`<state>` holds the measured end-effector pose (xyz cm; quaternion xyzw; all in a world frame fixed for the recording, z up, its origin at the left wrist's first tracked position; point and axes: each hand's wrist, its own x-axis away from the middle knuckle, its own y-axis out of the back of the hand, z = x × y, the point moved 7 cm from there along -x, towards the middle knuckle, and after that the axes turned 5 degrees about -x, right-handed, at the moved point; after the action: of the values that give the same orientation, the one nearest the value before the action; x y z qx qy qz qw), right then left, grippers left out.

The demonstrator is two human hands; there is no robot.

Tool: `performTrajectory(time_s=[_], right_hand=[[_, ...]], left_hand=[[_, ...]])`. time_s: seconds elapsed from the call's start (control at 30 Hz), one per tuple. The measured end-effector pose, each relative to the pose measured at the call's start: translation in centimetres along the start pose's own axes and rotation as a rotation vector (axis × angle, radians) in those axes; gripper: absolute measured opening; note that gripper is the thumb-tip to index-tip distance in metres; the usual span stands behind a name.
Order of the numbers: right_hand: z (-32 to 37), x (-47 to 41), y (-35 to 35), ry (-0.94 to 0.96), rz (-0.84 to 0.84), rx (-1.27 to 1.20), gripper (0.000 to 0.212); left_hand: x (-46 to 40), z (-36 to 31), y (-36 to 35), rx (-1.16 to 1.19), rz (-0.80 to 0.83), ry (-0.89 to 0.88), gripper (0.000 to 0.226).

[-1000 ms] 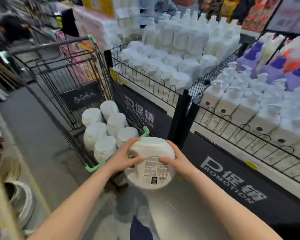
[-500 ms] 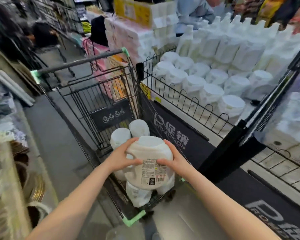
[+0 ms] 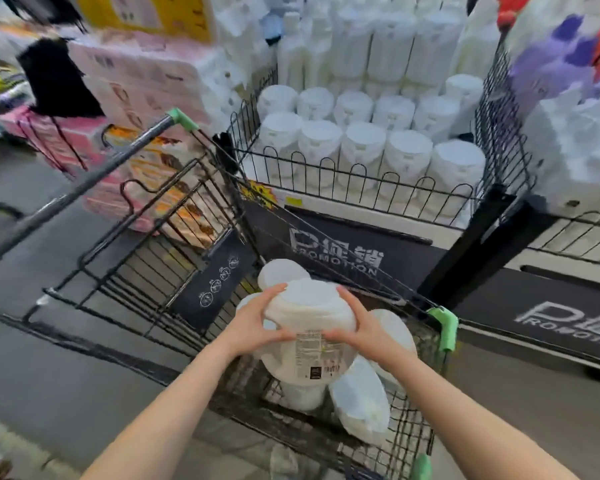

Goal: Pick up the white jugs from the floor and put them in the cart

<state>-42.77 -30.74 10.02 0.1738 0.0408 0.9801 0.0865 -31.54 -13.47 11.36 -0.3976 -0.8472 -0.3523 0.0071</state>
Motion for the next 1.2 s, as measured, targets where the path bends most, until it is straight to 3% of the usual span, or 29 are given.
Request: performTrajectory(time_s=[0.27,0.47,0.73,0.87,1.03,1.2], right_hand=[[-0.6,-0.7,-3.5,-0.078,-0.091,0.11,0.1],[-1.5,-2.6,-8.0,-0.092,-0.134,0.074,0.102],[-0.3,-10.6,-8.1,0.01,-0.401,0.107,0.097],[-0.4,-15.6,-6.8,0.067,-0.556,0.114,0.095],[-1.9,-19.7,-6.7,0.082,-0.614,0.111,0.097],[-1.9,-21.3,-7.2,0.09,-0.647,0.164,0.103]], left_hand=[[-0.5,2.1,2.6,-0.124,0.121,-0.075,0.107],[-1.0,5.9,5.1,-0.161,0.16,-0.114,0.111],[-11.5,8.0,8.2,-0.321,0.279,-0.283,0.113],[-17.8,7.9,9.4,-0.413,0.262,-0.395,0.108],[-22.5,10.1,9.1,-0.437,0.237,-0.431,0.11],[-22.6,11.2,9.7,-0.486,0.107,-0.479,0.103]])
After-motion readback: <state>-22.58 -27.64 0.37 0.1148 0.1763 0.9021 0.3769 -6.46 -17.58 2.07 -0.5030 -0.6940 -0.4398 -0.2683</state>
